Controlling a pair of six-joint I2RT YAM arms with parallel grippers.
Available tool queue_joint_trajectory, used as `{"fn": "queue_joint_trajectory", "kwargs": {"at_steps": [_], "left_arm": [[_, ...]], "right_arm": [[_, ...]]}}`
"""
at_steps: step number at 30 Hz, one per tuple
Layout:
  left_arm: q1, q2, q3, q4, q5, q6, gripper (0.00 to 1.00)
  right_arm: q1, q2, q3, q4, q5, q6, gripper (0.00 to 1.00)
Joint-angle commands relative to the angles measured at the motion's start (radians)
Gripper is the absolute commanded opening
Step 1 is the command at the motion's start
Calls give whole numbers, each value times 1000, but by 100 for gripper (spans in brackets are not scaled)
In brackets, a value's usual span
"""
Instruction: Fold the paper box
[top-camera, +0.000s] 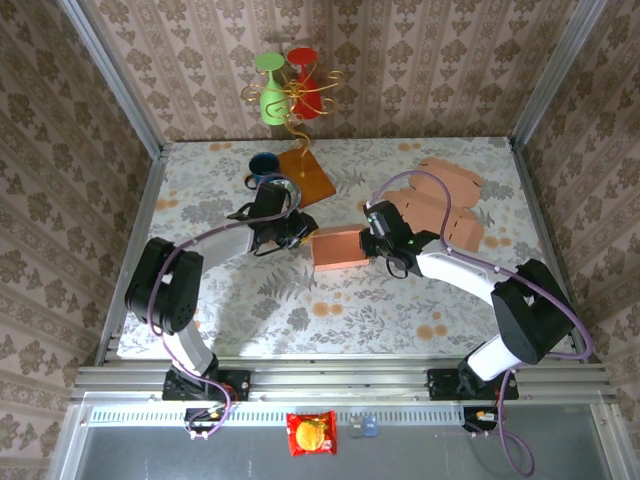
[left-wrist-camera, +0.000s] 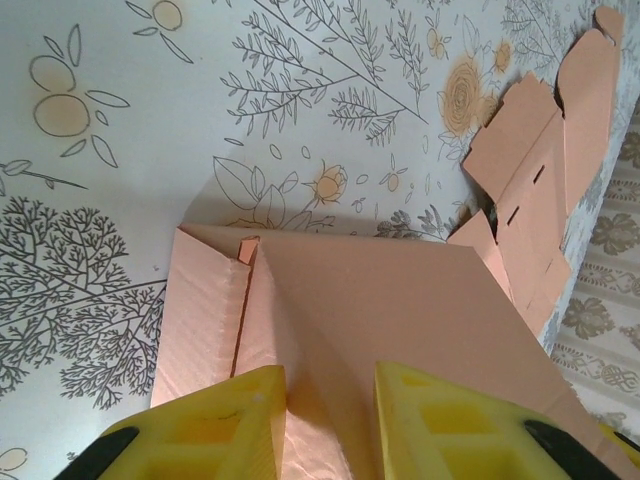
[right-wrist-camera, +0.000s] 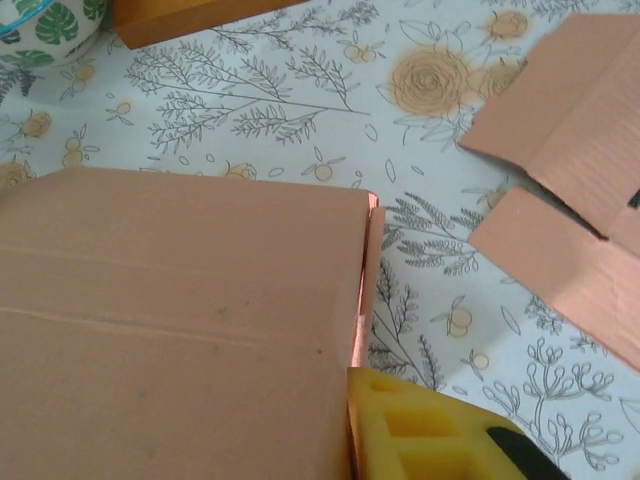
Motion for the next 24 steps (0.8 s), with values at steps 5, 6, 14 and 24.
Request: {"fn": "queue_joint_trajectory", "kwargs": {"at_steps": [5, 6, 14, 24], "left_arm": [[-9, -38, -22, -25, -28, 64, 29], [-10, -36, -23, -25, -28, 64, 29], [-16, -30, -22, -30, -36, 74, 28], [-16, -21, -14, -47, -39, 89, 28]], "right_arm": [[6, -89, 32, -122, -50, 97, 51], [7, -95, 34, -133, -66, 108, 55], [6, -159, 50, -205, -180, 186, 74], [-88, -278, 128, -318, -228, 284, 86]]}}
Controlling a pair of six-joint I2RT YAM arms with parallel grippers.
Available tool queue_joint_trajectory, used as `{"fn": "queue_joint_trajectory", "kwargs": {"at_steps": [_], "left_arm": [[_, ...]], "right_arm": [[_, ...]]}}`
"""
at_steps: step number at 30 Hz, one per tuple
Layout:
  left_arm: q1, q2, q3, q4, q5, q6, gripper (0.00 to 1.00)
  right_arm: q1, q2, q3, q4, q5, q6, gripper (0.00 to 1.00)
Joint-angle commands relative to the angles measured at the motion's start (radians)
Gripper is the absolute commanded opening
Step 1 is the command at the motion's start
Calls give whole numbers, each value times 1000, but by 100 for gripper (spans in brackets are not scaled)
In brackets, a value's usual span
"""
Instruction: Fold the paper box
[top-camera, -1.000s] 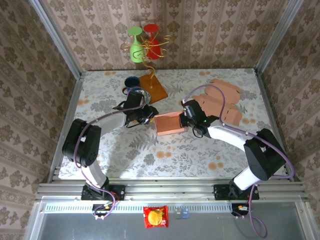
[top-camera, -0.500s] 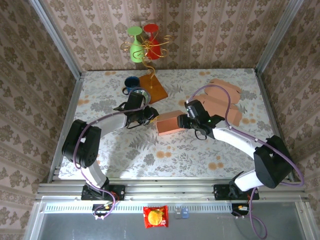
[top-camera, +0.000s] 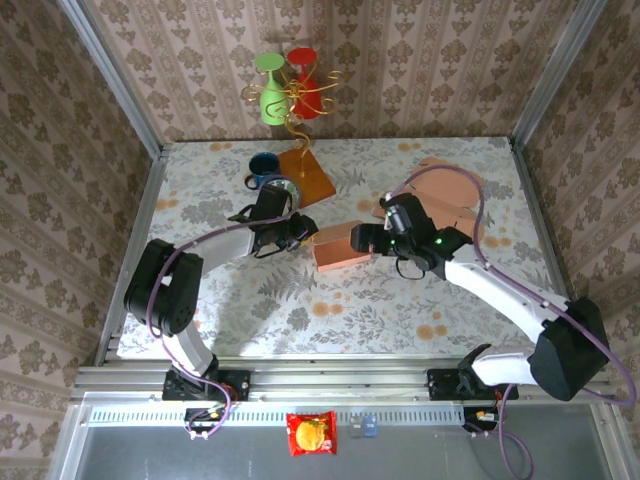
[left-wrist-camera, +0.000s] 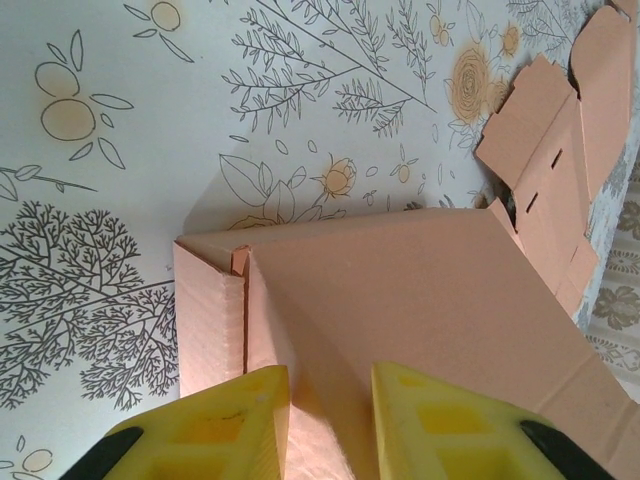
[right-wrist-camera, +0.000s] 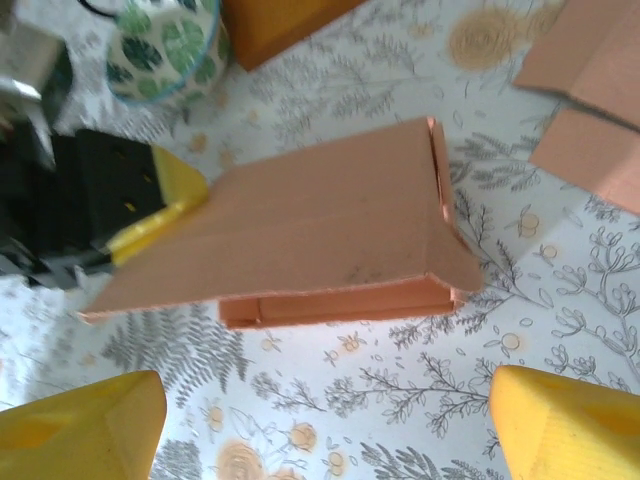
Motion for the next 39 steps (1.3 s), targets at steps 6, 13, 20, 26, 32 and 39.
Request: {"fn": "queue_joint_trajectory", "kwargs": {"at_steps": [6, 13, 20, 26, 32, 39], "left_arm": [[-4, -13, 12, -74, -19, 53, 33], [-5, -10, 8, -77, -18, 61, 38], [-6, 1, -11, -69, -21, 75, 41], [-7, 7, -24, -57, -19, 81, 42], [-5, 17, -42, -41, -13, 89, 42], [-7, 27, -58, -16, -5, 113, 41]], "right_arm": [[-229, 53, 152, -123, -214, 94, 87], [-265, 362, 334, -254, -362, 36, 79], [-243, 552, 419, -335, -371, -46, 73], [-226, 584, 354, -299, -357, -71, 64], [-223, 590, 300, -268, -351, -75, 59], [-213, 605, 277, -246, -343, -84, 55]]}}
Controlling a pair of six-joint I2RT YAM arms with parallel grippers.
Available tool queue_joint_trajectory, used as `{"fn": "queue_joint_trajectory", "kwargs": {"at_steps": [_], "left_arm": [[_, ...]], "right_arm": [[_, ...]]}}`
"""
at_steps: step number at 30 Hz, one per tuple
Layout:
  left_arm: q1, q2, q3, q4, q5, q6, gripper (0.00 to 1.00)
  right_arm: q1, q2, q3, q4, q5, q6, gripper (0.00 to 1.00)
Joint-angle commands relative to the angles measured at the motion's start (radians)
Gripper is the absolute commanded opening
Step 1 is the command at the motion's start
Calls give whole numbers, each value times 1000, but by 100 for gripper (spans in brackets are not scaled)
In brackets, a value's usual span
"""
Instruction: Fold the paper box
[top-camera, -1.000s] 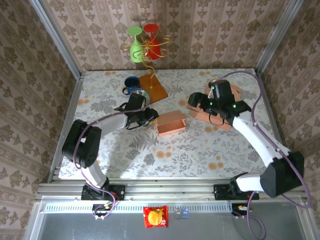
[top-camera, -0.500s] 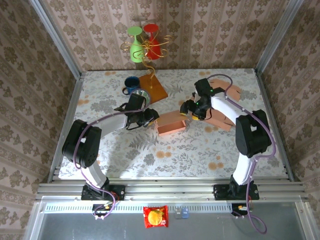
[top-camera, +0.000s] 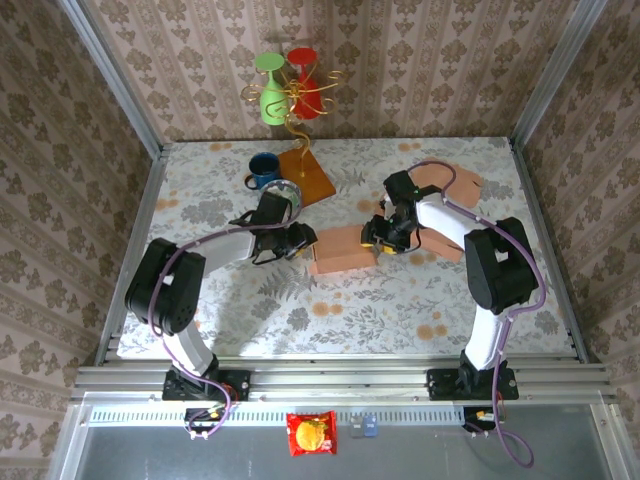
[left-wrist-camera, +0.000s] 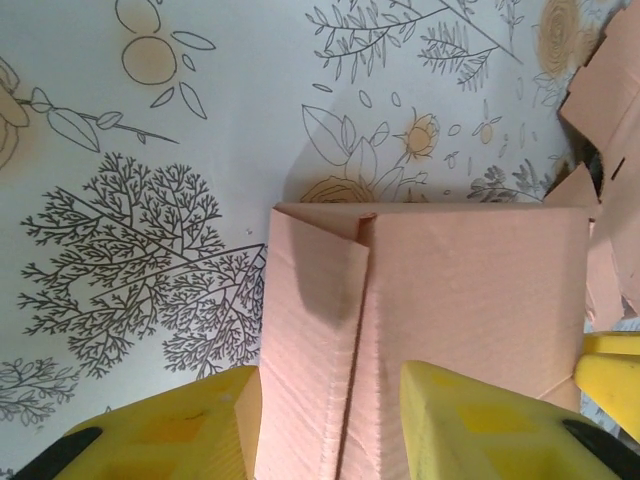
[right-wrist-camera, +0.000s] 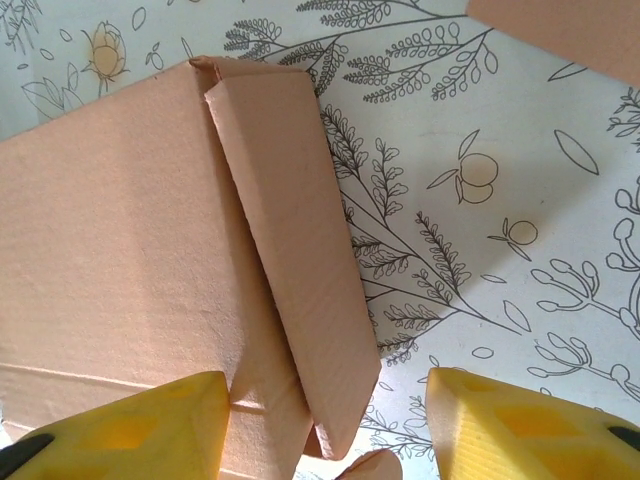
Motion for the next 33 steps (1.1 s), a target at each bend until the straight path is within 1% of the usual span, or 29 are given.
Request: {"fn": "queue_joint_trajectory", "kwargs": {"at_steps": [1, 5, 9, 15, 18, 20, 22, 25, 29, 30, 33], "left_arm": [[-6, 14, -16, 25, 9, 42, 41], [-6, 9, -40, 72, 16, 44, 41], [-8, 9, -56, 103, 31, 40, 40], [-11, 9, -80, 147, 44, 22, 37], [-18, 9, -81, 166, 51, 18, 36], [-23, 11, -80, 165, 54, 22, 36], [-23, 12, -84, 164, 55, 19, 35], [-23, 11, -93, 177, 58, 16, 34], [-23, 15, -96, 180, 60, 20, 32], [-23, 18, -99, 184, 61, 22, 29], [-23, 21, -105, 191, 61, 24, 26]], "right_arm": [[9, 24, -22, 14, -3, -23, 54], [12, 27, -32, 26, -12, -34, 50], [13, 39, -40, 30, -35, -44, 43], [12, 29, -49, 39, -55, -43, 39], [12, 27, -48, 39, -75, -49, 39], [11, 24, -46, 38, -79, -58, 43], [6, 17, -51, 39, -79, -67, 52], [-4, 5, -57, 50, -87, -79, 62], [-12, 16, -54, 60, -117, -94, 67], [-16, 24, -53, 58, -122, -101, 67], [-31, 41, -48, 61, -135, -113, 68]]}}
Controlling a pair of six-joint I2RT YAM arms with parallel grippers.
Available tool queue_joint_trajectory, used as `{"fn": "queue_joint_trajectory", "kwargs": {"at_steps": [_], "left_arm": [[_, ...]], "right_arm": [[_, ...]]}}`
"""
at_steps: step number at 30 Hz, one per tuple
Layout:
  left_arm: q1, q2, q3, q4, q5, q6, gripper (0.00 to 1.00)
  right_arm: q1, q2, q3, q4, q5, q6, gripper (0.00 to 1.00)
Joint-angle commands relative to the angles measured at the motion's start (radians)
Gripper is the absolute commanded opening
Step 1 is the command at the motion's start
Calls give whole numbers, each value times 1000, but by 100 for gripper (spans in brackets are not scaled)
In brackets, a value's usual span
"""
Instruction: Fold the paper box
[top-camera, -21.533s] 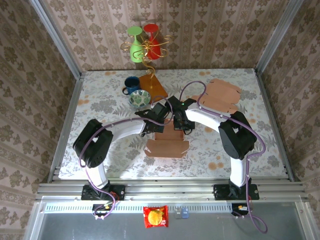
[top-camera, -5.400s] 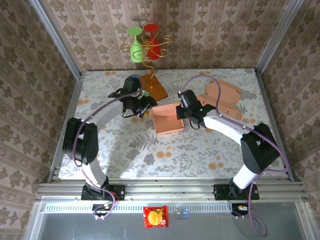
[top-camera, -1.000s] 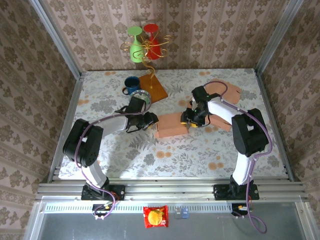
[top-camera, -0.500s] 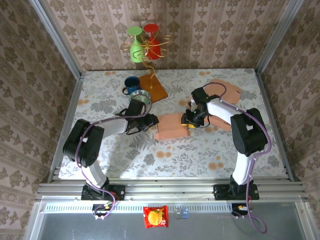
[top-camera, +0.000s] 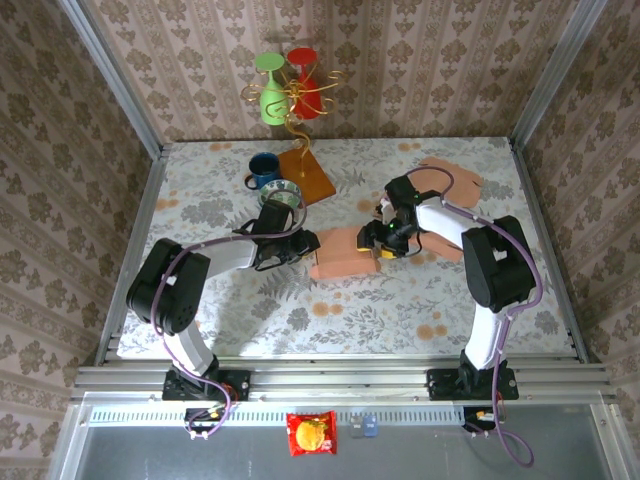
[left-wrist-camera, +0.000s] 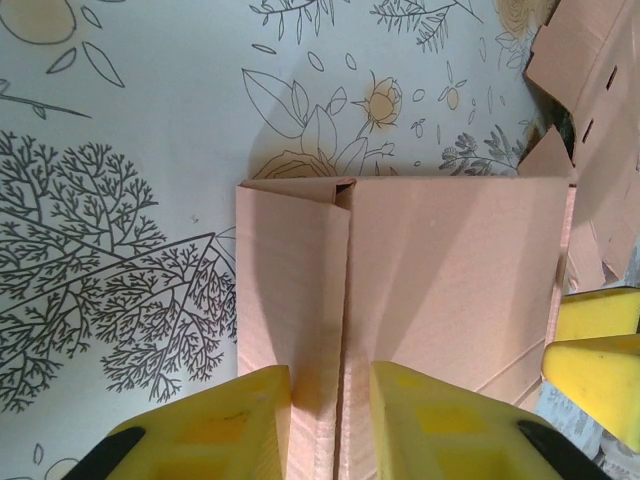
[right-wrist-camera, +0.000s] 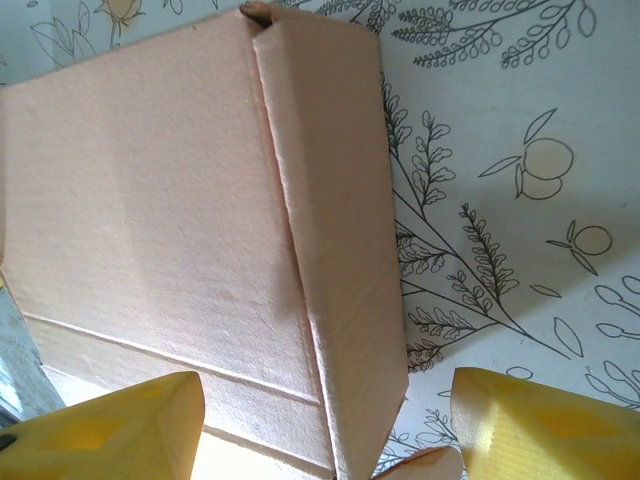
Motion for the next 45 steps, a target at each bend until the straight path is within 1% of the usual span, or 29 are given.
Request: {"fn": "queue_joint_trajectory", "kwargs": {"at_steps": [1, 4, 7, 13, 20, 23, 24, 25, 31, 37, 40, 45], "left_arm": [[-2, 21, -22, 23, 16, 6, 26], [-2, 22, -28, 29, 18, 9, 23], [-1, 22, -37, 30, 15, 17, 23], [1, 20, -50, 27, 8, 28, 21], [19, 25, -86, 58, 21, 40, 17], [31, 28, -97, 68, 27, 51, 15], [37, 29, -107, 78, 30, 51, 15], [43, 29, -115, 87, 31, 48, 15], [62, 21, -144, 114, 48, 55, 14], [75, 18, -154, 111, 52, 60, 13], [76, 24, -149, 115, 53, 58, 14], [76, 35, -137, 120, 57, 54, 15]], "right_arm": [[-23, 33, -4, 12, -57, -35, 69], [-38, 56, 4, 18, -117, -52, 71], [-42, 86, 29, -5, -173, -83, 72], [-60, 93, 19, 10, -221, -110, 73], [-81, 100, 24, 33, -311, -152, 74], [-81, 119, 35, 24, -329, -165, 75], [-82, 126, 41, 18, -333, -171, 80], [-83, 132, 44, 16, -335, -173, 80], [-85, 145, 62, 10, -357, -187, 82], [-78, 150, 78, 40, -438, -165, 81], [-73, 150, 70, 54, -458, -148, 78], [-58, 133, 41, 136, -486, -78, 71]]}}
